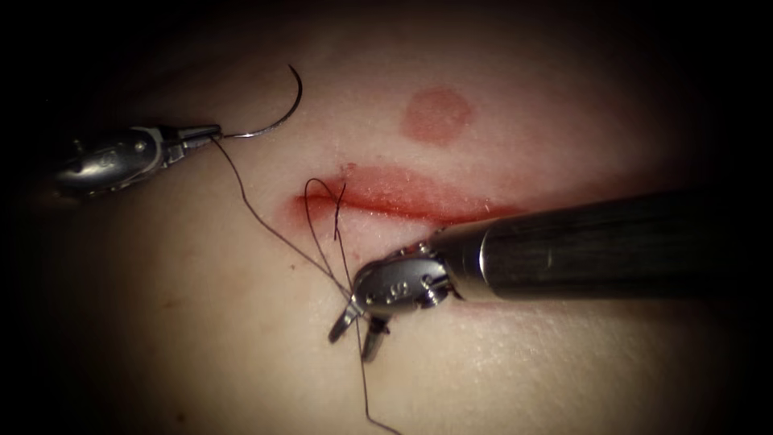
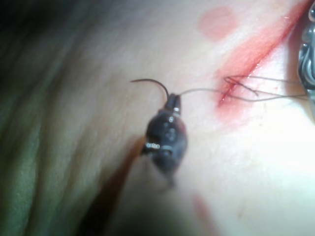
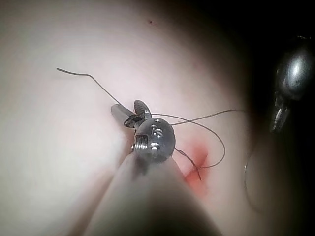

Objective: Wound Closure
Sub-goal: Use the right gripper to grab the short suture end on the bottom, then pull the right gripper up and the left gripper down to tension the knot.

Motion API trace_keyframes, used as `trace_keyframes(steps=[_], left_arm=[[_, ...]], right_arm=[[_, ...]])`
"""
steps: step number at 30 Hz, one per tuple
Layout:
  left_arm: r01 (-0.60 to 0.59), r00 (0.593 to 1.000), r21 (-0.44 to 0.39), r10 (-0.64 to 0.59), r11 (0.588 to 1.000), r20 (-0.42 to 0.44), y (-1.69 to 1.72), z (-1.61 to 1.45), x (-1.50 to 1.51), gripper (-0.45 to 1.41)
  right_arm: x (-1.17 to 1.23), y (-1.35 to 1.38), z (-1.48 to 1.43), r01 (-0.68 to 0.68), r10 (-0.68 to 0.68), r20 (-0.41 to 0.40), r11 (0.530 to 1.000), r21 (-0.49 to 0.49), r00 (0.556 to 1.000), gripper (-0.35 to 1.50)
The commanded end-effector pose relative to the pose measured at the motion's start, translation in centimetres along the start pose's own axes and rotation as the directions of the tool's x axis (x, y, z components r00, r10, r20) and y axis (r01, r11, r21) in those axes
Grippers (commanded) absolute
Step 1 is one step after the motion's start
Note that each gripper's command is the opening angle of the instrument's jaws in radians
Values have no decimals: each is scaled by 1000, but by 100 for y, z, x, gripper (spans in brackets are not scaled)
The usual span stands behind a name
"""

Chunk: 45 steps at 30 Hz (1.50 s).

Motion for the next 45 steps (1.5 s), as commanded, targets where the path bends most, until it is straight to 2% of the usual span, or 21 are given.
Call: trace_keyframes(steps=[1,3,4,10,16,23,28,29,36,45], left_arm=[[-1,1000,-2,1,1000,-1,1,7,-4,-35],[-1,1000,-2,1,1000,-1,1,7,-4,-35],[-1,1000,-2,1,1000,-2,1,7,-4,-35],[-6,1000,-2,6,1000,-5,8,4,-7,-35],[-15,1000,-4,15,1000,-10,21,-5,-12,-35],[-44,999,-16,43,999,-32,52,-27,-23,-35],[-25,998,-31,23,999,-57,88,-49,-39,-35],[-25,998,-31,23,999,-57,88,-49,-39,-35],[7,996,-37,-10,999,-84,148,-77,-58,-35],[54,993,-43,-58,998,-104,211,-134,-84,-35]], right_arm=[[-2,2,10,1,-1,0,1000,4,1000,4],[-2,2,10,1,-1,-4,1000,12,1000,-30],[-1,1,9,6,-6,-7,1000,18,1000,-35],[-2,6,-6,-2,2,2,1000,2,1000,-35],[-3,13,-25,-16,16,-3,997,-77,1000,-35],[-20,22,-64,-64,58,-33,973,-223,998,-35],[-37,29,-106,-172,149,-92,921,-348,985,-35],[-37,29,-106,-172,149,-92,921,-348,985,-35],[-57,36,-124,-300,261,-149,856,-420,954,-35],[-102,45,-135,-392,363,-159,779,-489,918,-35]])
